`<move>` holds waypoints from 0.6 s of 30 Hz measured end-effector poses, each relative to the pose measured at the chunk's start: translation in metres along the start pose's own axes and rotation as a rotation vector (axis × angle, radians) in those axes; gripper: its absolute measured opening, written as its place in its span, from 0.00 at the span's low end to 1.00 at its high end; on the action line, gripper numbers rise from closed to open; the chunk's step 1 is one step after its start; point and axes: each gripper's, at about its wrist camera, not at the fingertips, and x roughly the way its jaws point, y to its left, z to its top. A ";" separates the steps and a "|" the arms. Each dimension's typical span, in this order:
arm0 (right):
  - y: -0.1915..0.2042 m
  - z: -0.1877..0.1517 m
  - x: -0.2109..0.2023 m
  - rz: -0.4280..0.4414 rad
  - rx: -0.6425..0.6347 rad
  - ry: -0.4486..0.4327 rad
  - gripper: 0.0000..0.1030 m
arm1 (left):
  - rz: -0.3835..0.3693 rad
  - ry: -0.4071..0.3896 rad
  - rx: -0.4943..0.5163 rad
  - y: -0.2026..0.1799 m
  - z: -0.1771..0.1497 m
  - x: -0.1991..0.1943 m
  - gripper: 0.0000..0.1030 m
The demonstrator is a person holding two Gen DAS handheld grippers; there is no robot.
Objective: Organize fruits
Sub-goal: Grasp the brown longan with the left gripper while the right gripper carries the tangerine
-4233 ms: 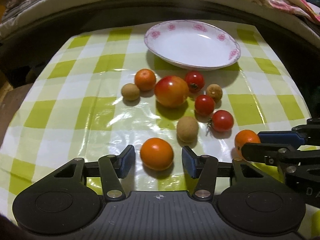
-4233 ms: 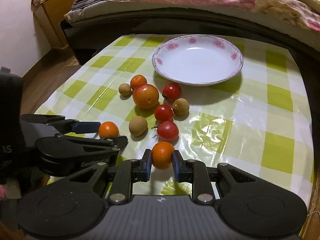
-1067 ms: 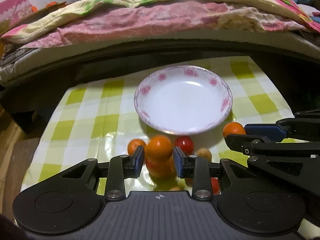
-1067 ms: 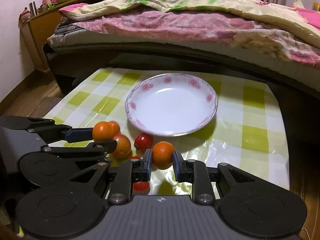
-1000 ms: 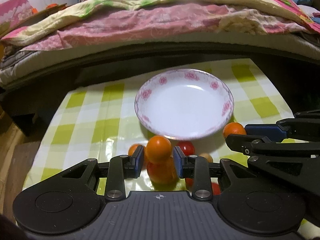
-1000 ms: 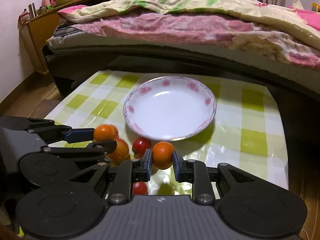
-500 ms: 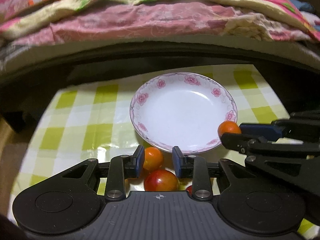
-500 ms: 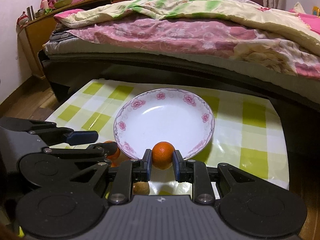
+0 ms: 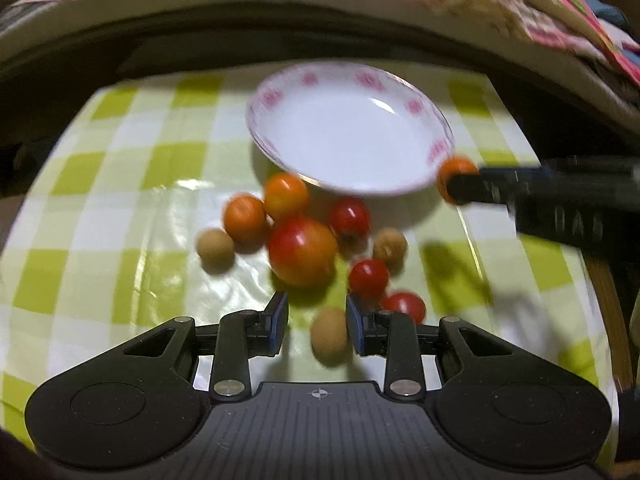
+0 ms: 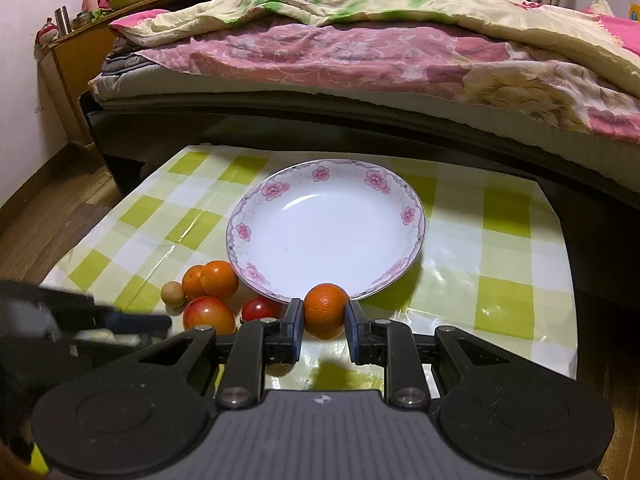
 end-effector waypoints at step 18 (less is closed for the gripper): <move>-0.025 0.008 -0.012 -0.017 0.060 -0.027 0.26 | 0.011 0.012 0.041 -0.006 -0.003 0.003 0.32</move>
